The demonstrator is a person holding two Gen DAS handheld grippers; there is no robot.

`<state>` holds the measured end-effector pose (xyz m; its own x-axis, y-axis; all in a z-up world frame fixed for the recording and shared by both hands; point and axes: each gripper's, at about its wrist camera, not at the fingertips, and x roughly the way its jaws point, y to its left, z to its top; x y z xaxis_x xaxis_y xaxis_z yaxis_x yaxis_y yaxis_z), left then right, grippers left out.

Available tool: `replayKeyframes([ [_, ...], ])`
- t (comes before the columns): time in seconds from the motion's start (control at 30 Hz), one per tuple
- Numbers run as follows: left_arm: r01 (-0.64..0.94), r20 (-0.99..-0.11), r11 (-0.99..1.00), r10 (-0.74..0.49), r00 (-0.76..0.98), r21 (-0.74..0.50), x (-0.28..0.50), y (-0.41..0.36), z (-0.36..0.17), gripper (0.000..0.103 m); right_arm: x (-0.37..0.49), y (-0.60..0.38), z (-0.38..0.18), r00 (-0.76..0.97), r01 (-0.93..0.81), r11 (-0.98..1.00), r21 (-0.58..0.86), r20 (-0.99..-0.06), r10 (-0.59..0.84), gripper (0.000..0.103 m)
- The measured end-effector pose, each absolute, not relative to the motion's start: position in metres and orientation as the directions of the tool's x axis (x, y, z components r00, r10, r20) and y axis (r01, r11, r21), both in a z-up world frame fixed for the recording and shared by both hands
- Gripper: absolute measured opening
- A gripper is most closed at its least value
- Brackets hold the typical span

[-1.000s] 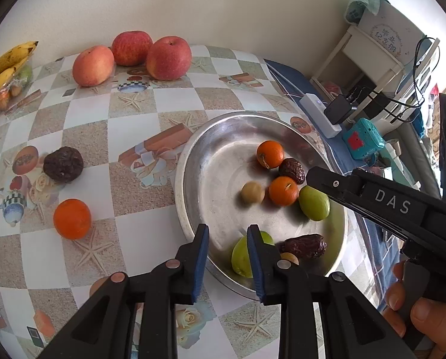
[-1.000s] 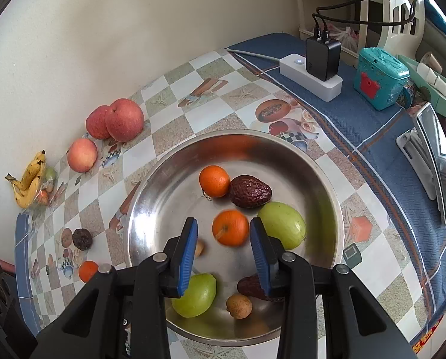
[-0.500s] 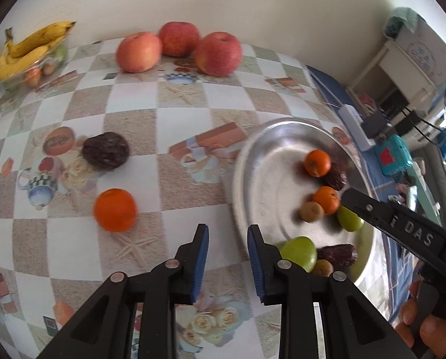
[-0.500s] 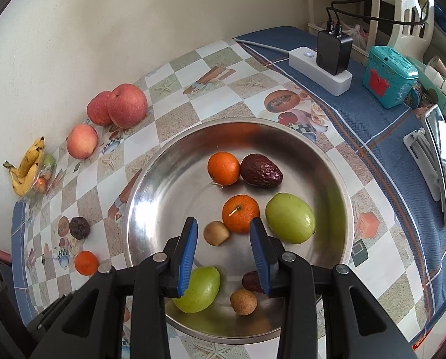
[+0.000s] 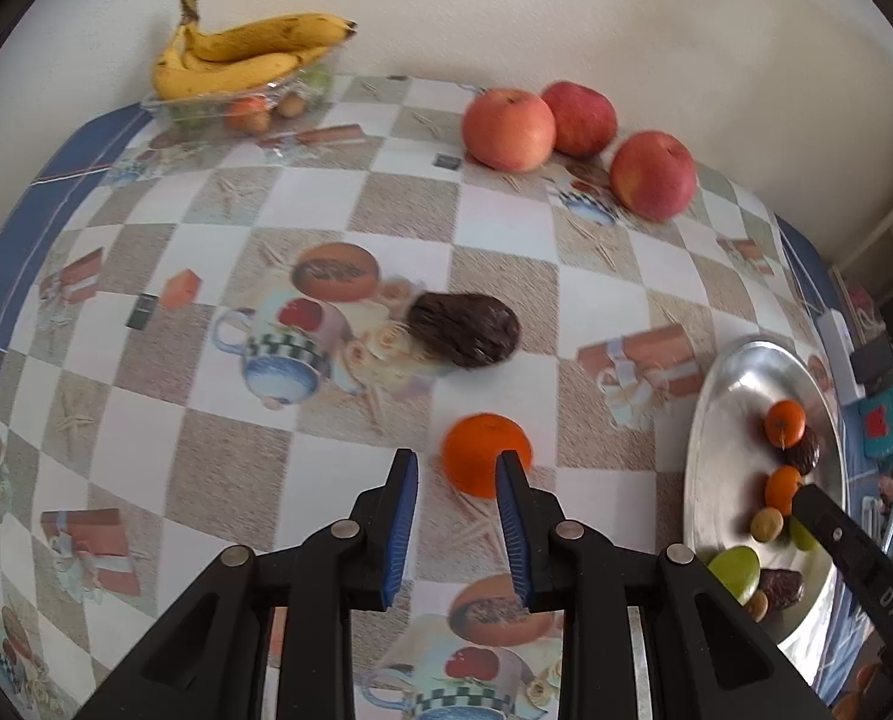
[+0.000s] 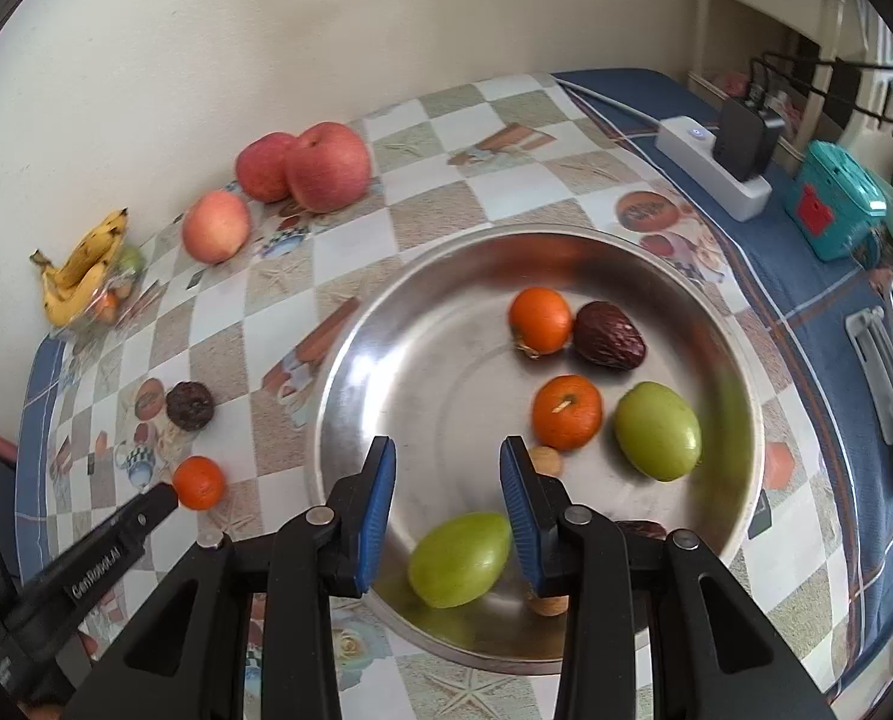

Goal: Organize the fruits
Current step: 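Withdraw both open tools from the bowl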

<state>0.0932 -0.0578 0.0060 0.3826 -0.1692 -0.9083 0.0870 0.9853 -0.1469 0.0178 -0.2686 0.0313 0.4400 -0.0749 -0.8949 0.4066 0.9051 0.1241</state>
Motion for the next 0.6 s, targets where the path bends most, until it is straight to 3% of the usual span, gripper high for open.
replayKeyframes([
  [0.03, 0.075, -0.906, 0.986, -0.164, 0.39, -0.146, 0.095, -0.054, 0.008, 0.032, 0.018, -0.265, 0.032, 0.444, 0.396, 0.91, 0.122, -0.893, -0.073, 0.037],
  [0.1, 0.056, -0.901, 0.987, -0.158, 0.403, -0.148, 0.096, -0.046, 0.012, 0.048, 0.019, -0.26, 0.034, 0.451, 0.38, 0.917, 0.122, -0.89, -0.069, 0.037],
  [0.27, 0.032, -0.897, 0.986, -0.165, 0.41, -0.166, 0.097, -0.038, 0.015, 0.057, 0.02, -0.256, 0.035, 0.453, 0.368, 0.923, 0.115, -0.889, -0.07, 0.037],
  [0.37, 0.033, -0.904, 0.988, -0.149, 0.4, -0.149, 0.098, -0.04, 0.013, 0.084, 0.021, -0.257, 0.033, 0.447, 0.371, 0.922, 0.114, -0.892, -0.069, 0.037],
  [0.43, 0.035, -0.914, 0.992, -0.128, 0.385, -0.124, 0.098, -0.042, 0.009, 0.095, 0.021, -0.257, 0.032, 0.441, 0.37, 0.923, 0.107, -0.895, -0.073, 0.049],
  [0.5, 0.04, -0.917, 0.994, -0.113, 0.382, -0.106, 0.098, -0.043, 0.007, 0.1, 0.022, -0.257, 0.03, 0.434, 0.375, 0.922, 0.092, -0.896, -0.088, 0.079],
  [0.6, 0.044, -0.92, 0.996, -0.09, 0.381, -0.079, 0.098, -0.044, 0.003, 0.103, 0.023, -0.258, 0.028, 0.428, 0.377, 0.923, 0.077, -0.898, -0.099, 0.082],
])
